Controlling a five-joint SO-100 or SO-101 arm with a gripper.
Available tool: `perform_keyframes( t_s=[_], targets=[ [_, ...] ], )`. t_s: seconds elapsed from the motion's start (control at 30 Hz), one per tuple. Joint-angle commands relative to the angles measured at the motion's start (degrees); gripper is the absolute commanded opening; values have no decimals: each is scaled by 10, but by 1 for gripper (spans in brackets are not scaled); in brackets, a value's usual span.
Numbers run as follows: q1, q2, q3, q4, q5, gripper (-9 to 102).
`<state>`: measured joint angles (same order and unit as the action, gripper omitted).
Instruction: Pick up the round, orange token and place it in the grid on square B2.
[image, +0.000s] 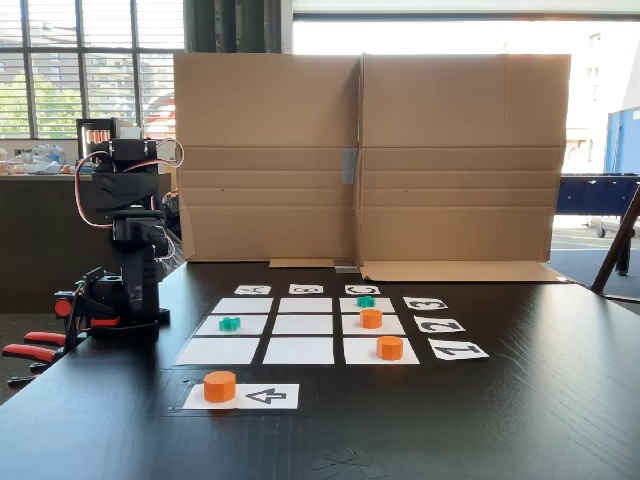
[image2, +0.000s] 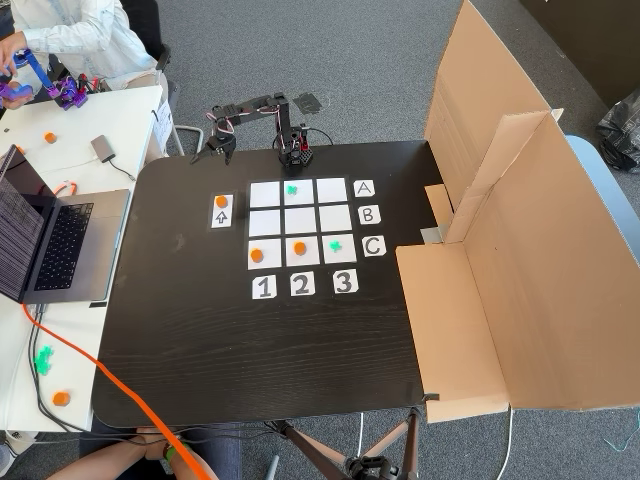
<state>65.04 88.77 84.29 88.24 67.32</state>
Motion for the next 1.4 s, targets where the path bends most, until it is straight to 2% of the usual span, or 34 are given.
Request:
perform_keyframes(
  t_s=[0.0, 0.37, 0.93, 1.37],
  targets=[
    [-13, -22, -35, 5, -28, 78],
    [-54, -173, -124, 4, -88, 78],
    [-113, -312, -194, -33, -24, 81],
    [-117, -352, -250, -33, -7, 81]
  ],
)
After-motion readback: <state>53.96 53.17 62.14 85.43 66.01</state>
